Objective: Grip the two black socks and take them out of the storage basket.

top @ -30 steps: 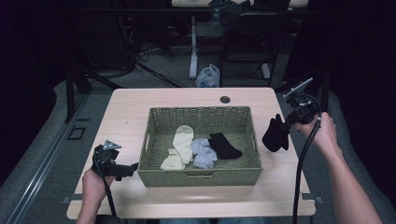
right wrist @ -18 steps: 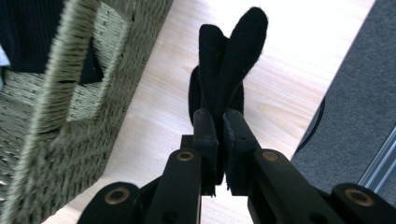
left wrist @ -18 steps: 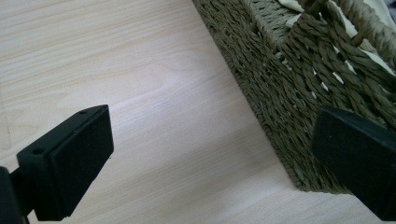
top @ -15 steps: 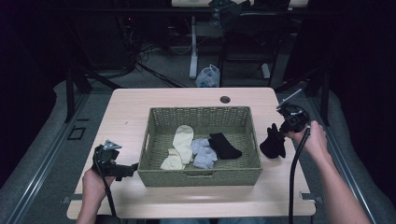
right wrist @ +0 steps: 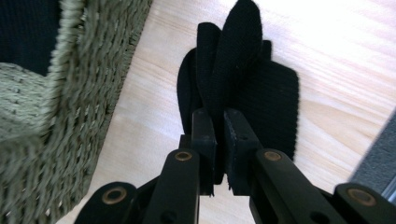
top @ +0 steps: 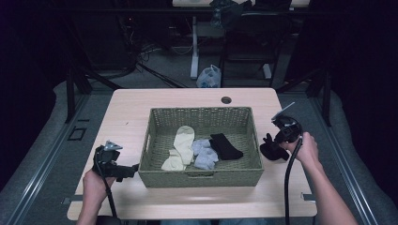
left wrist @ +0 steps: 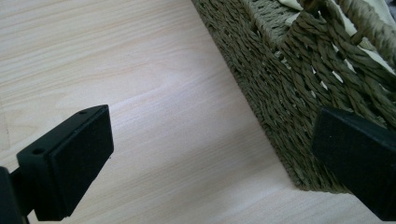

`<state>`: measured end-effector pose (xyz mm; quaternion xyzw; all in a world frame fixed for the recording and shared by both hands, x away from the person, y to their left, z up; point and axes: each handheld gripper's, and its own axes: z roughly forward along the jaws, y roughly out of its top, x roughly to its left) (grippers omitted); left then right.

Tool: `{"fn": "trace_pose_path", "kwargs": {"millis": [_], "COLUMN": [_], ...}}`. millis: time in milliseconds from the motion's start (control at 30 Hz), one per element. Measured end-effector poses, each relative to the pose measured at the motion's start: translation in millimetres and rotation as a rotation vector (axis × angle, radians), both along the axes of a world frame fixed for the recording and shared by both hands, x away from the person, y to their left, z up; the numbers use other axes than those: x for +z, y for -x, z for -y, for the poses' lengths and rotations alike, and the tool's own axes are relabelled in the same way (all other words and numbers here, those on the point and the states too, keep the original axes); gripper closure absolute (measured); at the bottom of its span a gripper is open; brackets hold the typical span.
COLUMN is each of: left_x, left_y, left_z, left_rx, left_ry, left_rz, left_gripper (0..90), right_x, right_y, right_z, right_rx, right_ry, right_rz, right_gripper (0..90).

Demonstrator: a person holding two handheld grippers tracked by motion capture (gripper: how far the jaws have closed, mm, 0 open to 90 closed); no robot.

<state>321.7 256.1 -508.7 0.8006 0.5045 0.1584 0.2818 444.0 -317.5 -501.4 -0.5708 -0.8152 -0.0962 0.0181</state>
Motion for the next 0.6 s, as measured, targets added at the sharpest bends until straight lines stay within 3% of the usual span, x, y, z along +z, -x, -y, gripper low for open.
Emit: {"fn": "trace_pose_path", "kwargs": {"millis": [267,333,400,600], "left_x": [0.1,0.0,0.0,0.0], "left_y": [0.1,0.0,0.1,0.0], "left_z": [-0.2,-0.1,0.1,0.2], "left_rx": [0.000,0.000,0.001,0.001], "left_ry": [0.000,0.001,0.002,0.001], "left_rz": [-0.002,0.001,0.000,0.000], "left_gripper": [0.0,0.0,0.0,0.0], "right_x": [-20.1,-18.5,-13.8,10.8], "right_y": [1.9,2.4,3.2,6.6], "right_z": [-1.6,-0.5,1.0,5.5], "right_rx": [-0.029,-0.031,-0.031,-0.045], "right_ry": [-0.010,-0.012,-0.012,-0.024], "right_rz": [-0.015,-0.017,0.003,0.057], "right_gripper": [78.9,72.3,60.2,36.2]}}
